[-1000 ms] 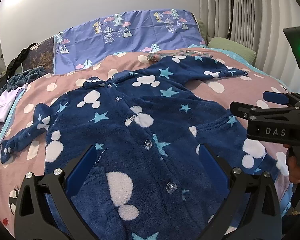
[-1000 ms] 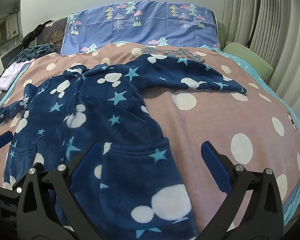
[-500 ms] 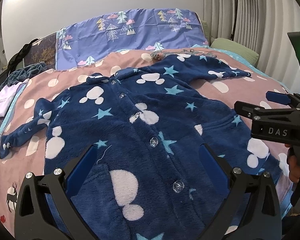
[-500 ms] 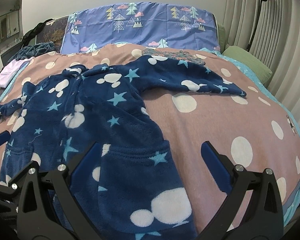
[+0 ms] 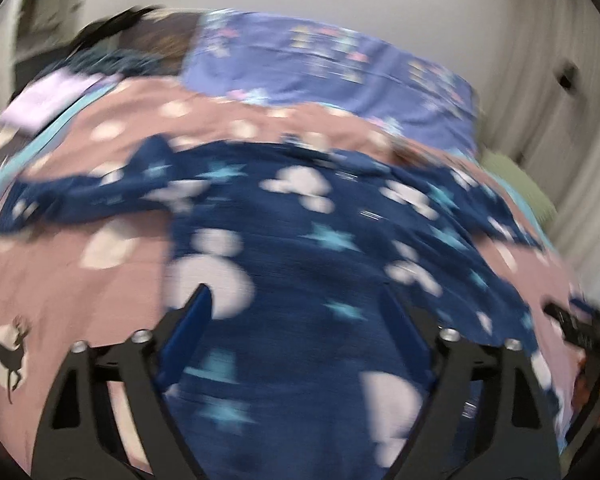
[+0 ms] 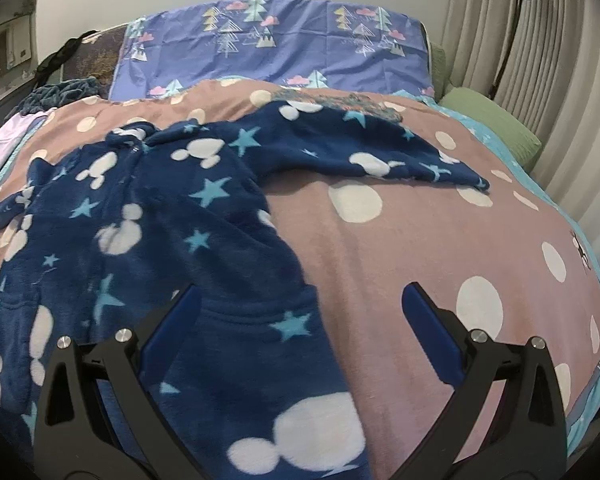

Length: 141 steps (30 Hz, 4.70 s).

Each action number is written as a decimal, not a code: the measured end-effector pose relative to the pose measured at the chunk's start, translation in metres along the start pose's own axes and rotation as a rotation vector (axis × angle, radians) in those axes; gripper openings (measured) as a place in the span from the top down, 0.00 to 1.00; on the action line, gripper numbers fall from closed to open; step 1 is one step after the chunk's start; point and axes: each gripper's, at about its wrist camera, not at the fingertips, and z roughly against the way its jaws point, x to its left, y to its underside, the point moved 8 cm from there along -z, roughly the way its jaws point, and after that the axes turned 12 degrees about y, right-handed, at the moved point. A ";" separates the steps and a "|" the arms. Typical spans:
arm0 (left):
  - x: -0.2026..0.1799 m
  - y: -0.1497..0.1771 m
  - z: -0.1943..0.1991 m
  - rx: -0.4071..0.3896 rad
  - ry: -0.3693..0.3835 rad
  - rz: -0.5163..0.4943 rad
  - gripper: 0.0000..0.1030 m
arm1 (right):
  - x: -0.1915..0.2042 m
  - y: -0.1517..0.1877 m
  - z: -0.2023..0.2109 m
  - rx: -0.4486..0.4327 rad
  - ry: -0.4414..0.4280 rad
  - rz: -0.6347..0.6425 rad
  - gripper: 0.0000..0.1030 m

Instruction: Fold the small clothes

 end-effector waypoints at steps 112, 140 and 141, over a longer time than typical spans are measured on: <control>0.097 -0.109 -0.092 0.006 -0.148 0.011 0.17 | 0.127 -0.136 -0.105 0.083 -0.593 0.014 0.67; 0.110 -0.135 -0.138 0.148 -0.151 0.012 0.32 | 0.135 -0.083 -0.096 -0.023 -0.663 0.051 0.35; 0.112 -0.123 -0.146 0.187 -0.164 0.003 0.32 | 0.126 -0.087 -0.088 -0.050 -0.697 0.012 0.33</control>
